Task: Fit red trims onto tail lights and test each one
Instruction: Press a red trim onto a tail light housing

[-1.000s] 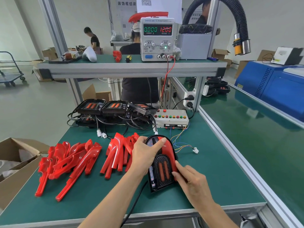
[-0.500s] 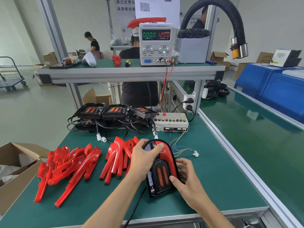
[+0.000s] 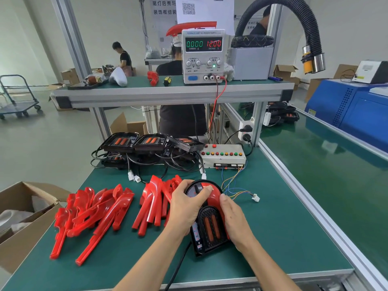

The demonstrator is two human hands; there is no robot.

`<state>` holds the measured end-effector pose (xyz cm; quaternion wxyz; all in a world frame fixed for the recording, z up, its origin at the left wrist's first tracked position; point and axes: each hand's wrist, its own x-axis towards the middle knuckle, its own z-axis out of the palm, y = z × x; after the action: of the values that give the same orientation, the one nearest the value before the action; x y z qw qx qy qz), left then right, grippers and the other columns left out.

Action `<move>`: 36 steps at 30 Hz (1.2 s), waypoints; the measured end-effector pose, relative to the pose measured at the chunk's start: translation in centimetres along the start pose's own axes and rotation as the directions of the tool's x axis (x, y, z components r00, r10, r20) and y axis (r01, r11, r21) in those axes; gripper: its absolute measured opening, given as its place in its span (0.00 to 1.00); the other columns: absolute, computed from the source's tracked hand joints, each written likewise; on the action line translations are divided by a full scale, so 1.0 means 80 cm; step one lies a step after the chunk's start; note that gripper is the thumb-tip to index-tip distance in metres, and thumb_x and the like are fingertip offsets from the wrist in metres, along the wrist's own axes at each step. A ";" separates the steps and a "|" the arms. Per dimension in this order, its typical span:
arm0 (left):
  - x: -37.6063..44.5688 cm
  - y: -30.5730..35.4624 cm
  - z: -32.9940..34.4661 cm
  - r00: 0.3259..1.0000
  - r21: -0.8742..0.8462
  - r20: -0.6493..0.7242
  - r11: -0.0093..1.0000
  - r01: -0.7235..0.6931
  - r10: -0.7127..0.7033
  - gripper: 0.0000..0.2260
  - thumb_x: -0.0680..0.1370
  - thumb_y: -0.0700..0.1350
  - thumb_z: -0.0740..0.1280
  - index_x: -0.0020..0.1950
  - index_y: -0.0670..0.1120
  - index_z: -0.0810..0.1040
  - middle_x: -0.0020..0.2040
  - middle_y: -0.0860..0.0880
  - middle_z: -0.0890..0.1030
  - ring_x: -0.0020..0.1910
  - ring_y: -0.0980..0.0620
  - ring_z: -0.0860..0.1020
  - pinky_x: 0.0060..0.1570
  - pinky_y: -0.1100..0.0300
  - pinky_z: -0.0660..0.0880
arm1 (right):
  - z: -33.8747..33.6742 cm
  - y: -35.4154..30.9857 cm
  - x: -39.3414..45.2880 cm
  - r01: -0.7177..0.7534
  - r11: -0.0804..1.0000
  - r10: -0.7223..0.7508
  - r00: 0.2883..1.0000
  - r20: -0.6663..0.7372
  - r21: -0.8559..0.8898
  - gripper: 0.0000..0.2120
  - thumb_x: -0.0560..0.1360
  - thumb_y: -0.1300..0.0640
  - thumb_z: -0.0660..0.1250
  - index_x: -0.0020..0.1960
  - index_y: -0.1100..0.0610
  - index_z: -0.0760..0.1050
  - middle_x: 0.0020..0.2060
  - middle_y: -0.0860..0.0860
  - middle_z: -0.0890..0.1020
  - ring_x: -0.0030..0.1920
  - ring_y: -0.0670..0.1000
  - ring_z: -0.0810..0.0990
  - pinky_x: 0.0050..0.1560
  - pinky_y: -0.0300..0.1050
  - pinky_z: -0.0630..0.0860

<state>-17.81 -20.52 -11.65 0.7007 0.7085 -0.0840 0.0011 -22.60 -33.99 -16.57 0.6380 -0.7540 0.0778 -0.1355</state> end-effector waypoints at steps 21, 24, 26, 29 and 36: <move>-0.004 0.004 -0.007 0.998 -0.029 0.052 0.999 0.020 -0.019 0.16 0.66 0.55 0.81 0.47 0.49 0.82 0.45 0.44 0.86 0.46 0.42 0.84 0.53 0.43 0.82 | 0.013 -0.005 -0.017 0.107 0.973 -0.156 0.957 -0.244 -0.205 0.27 0.77 0.30 0.49 0.39 0.50 0.71 0.30 0.42 0.74 0.33 0.49 0.68 0.41 0.56 0.72; 0.004 0.012 -0.017 0.994 0.002 0.093 0.998 0.059 -0.059 0.15 0.66 0.52 0.81 0.46 0.47 0.83 0.43 0.46 0.86 0.41 0.51 0.84 0.44 0.56 0.82 | 0.017 -0.005 -0.020 0.114 0.958 -0.184 0.948 -0.260 -0.262 0.24 0.78 0.30 0.48 0.38 0.46 0.70 0.29 0.43 0.74 0.34 0.54 0.70 0.40 0.59 0.72; 0.007 0.017 -0.021 0.989 0.039 0.130 0.997 0.061 -0.065 0.14 0.68 0.50 0.81 0.47 0.45 0.83 0.42 0.48 0.86 0.40 0.54 0.83 0.39 0.65 0.79 | 0.017 -0.005 -0.021 0.116 0.952 -0.195 0.944 -0.267 -0.285 0.24 0.78 0.31 0.48 0.38 0.46 0.71 0.28 0.45 0.74 0.34 0.54 0.72 0.40 0.59 0.72; 0.008 0.021 -0.021 0.982 0.052 0.178 0.997 0.062 -0.070 0.14 0.70 0.52 0.80 0.48 0.45 0.83 0.42 0.50 0.87 0.40 0.57 0.84 0.38 0.70 0.76 | 0.018 -0.005 -0.022 0.114 0.945 -0.204 0.938 -0.282 -0.306 0.28 0.78 0.30 0.47 0.40 0.50 0.73 0.29 0.49 0.74 0.35 0.57 0.73 0.40 0.60 0.74; 0.009 0.018 -0.012 0.982 -0.030 0.147 0.992 0.126 -0.121 0.15 0.67 0.48 0.82 0.47 0.44 0.82 0.41 0.47 0.87 0.38 0.53 0.84 0.38 0.65 0.78 | 0.019 -0.006 -0.027 0.117 0.934 -0.227 0.924 -0.308 -0.337 0.26 0.78 0.32 0.47 0.40 0.50 0.71 0.29 0.46 0.72 0.34 0.59 0.72 0.39 0.62 0.74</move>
<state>-17.17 -19.66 -10.14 0.7053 0.6966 -0.0905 -0.0953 -24.18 -31.85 -16.55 0.4726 -0.8143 0.1403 -0.3064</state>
